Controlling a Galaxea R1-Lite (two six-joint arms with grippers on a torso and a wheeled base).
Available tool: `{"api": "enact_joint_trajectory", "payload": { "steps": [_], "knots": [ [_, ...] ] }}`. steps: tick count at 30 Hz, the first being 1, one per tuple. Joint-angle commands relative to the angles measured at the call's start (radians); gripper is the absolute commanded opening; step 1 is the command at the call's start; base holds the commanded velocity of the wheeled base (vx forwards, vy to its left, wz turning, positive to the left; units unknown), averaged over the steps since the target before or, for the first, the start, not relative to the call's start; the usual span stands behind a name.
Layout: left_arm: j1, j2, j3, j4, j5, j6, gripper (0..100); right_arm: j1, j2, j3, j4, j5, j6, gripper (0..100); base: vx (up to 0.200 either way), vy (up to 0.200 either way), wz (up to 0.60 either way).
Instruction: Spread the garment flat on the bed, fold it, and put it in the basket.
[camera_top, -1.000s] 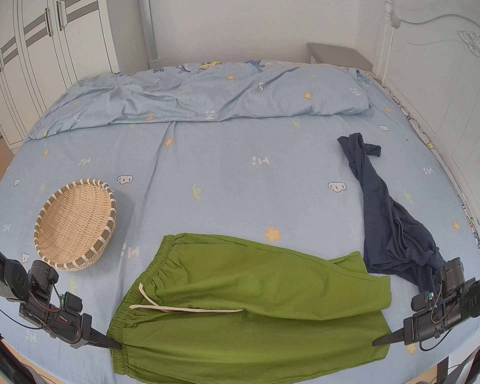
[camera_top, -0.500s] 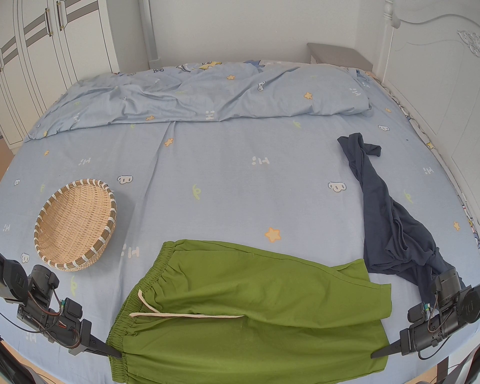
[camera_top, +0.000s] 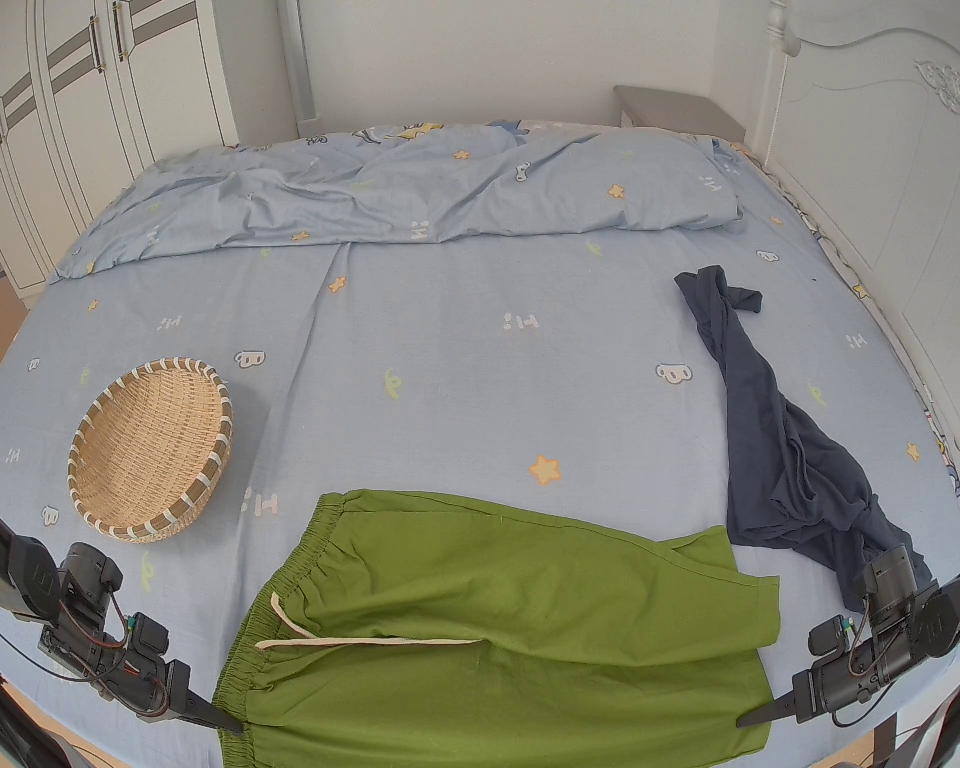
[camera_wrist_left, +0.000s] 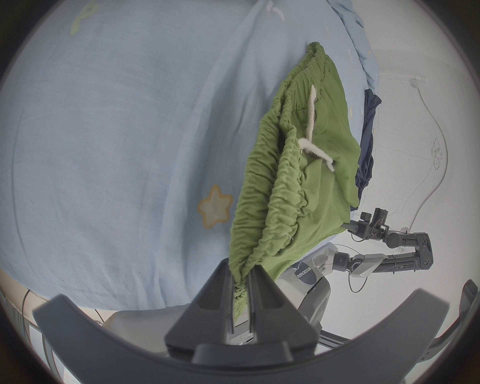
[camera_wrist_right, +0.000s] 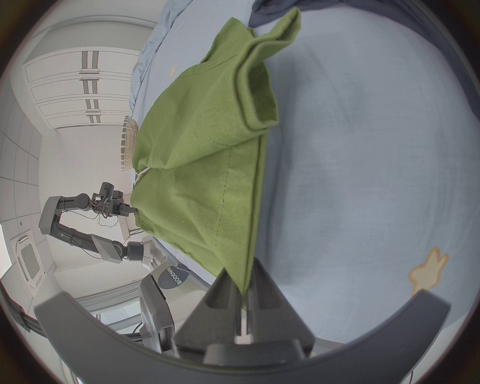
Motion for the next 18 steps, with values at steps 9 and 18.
{"api": "enact_joint_trajectory", "payload": {
  "steps": [9, 18],
  "knots": [
    [-0.003, 0.004, 0.007, 0.0, 0.001, -0.001, 100, 0.005, 0.011, 0.002, -0.002, 0.0, -0.003, 100, 0.0, 0.0, 0.0],
    [-0.003, -0.005, 0.004, 0.003, -0.002, 0.001, 100, -0.01, 0.008, 0.005, -0.014, 0.003, -0.004, 100, 0.0, 0.0, 0.0]
  ]
}}
